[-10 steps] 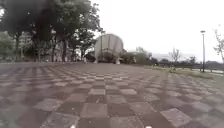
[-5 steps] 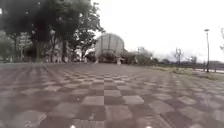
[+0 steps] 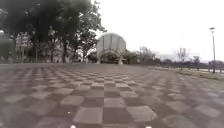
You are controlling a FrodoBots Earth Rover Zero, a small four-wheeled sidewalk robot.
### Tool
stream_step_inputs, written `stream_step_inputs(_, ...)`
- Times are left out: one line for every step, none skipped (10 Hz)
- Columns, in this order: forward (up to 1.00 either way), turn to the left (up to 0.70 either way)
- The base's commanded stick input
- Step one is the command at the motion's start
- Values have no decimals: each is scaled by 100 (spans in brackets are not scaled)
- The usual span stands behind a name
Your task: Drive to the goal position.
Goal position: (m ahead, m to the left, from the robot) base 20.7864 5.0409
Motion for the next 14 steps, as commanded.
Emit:
stream_step_inputs(85, 0)
stream_step_inputs(85, -13)
stream_step_inputs(85, -27)
stream_step_inputs(85, -34)
stream_step_inputs(85, -26)
stream_step_inputs(85, -11)
stream_step_inputs(85, 0)
stream_step_inputs(85, 0)
stream_step_inputs(85, 0)
stream_step_inputs(85, 0)
stream_step_inputs(85, 0)
stream_step_inputs(85, 0)
stream_step_inputs(85, 0)
stream_step_inputs(85, 0)
